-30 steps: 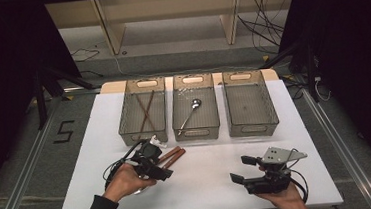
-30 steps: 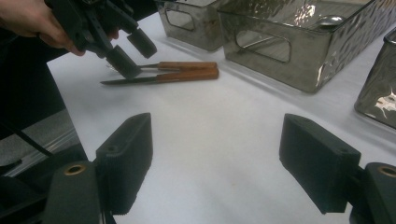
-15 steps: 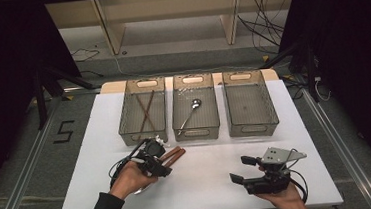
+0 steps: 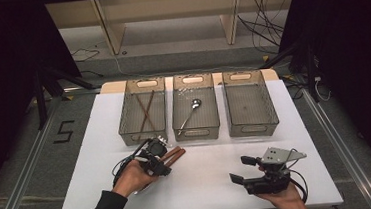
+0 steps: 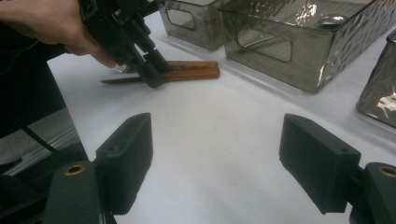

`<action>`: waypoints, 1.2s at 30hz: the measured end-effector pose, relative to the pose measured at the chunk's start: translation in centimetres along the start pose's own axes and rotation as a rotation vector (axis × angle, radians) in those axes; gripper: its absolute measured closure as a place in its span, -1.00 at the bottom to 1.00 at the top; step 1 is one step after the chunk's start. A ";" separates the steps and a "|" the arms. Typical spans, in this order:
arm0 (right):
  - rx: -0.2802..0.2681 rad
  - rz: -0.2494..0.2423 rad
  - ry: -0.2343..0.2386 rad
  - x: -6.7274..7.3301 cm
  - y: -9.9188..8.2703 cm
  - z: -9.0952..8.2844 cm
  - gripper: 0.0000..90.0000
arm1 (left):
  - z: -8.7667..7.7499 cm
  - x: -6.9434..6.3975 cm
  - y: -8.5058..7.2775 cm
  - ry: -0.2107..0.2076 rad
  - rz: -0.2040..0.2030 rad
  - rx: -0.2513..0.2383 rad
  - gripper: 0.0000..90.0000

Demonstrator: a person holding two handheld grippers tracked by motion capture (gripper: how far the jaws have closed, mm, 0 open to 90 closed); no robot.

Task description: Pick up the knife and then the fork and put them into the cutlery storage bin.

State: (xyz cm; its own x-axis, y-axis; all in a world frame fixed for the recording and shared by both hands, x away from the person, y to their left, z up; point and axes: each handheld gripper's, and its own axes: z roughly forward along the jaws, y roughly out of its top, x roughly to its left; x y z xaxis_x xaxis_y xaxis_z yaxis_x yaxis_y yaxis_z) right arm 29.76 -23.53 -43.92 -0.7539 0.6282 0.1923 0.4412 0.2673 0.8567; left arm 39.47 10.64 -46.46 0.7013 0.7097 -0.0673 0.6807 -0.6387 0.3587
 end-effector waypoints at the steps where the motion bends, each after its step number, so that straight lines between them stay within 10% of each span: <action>1: 0.000 0.000 0.001 0.0 0.0 0.0 -0.41 | 0.0 0.0 0.0 0.004 0.003 0.004 0.33; 36: 0.002 -0.003 0.003 0.2 0.1 0.2 -0.41 | -1.0 -0.8 -0.1 -0.019 0.127 -0.041 0.71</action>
State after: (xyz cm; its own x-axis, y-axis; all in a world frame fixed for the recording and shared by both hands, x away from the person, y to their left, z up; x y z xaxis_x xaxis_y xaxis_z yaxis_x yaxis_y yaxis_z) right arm 29.73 -23.29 -43.92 -0.7568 0.6251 0.1910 0.4399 0.2710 0.8562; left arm 38.58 10.41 -45.55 0.7856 0.6177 -0.0359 0.5770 -0.7104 0.4030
